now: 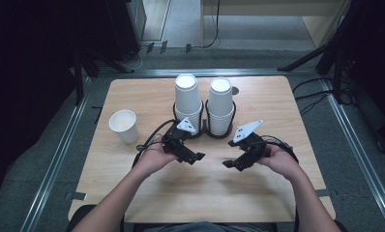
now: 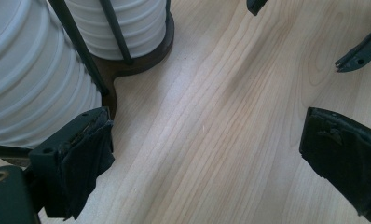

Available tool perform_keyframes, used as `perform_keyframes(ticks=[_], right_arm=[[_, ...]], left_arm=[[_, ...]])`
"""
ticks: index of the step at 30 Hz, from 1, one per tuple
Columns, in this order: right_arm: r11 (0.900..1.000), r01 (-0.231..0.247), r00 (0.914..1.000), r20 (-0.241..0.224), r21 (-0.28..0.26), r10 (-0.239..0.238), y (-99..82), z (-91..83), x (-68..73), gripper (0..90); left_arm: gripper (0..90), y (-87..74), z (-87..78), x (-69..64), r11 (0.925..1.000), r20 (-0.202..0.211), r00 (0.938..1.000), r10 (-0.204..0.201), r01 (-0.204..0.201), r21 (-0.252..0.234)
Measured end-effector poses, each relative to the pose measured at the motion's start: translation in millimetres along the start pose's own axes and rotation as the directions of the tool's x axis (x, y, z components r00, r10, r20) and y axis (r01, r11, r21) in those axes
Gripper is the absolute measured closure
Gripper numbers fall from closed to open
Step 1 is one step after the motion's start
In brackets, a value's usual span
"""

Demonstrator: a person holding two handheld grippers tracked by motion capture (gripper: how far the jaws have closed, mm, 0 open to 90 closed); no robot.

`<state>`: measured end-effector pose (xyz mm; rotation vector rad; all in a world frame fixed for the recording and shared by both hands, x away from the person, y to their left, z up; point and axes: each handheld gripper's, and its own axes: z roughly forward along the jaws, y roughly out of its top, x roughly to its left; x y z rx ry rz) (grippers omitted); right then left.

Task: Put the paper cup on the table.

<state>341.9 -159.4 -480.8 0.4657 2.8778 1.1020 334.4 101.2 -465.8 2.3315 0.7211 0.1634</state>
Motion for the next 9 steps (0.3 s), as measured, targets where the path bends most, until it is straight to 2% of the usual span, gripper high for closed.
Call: perform_keyframes(ticks=[9], right_arm=[[1.0000, 0.004, 1.0000, -0.003, 0.004, -0.004, 0.0, 0.4, 1.1, 19.6]], left_arm=[[2.9, -2.6, 5.7, 0.2, 0.9997, -0.007, 0.9999, 0.008, -0.008, 0.021]])
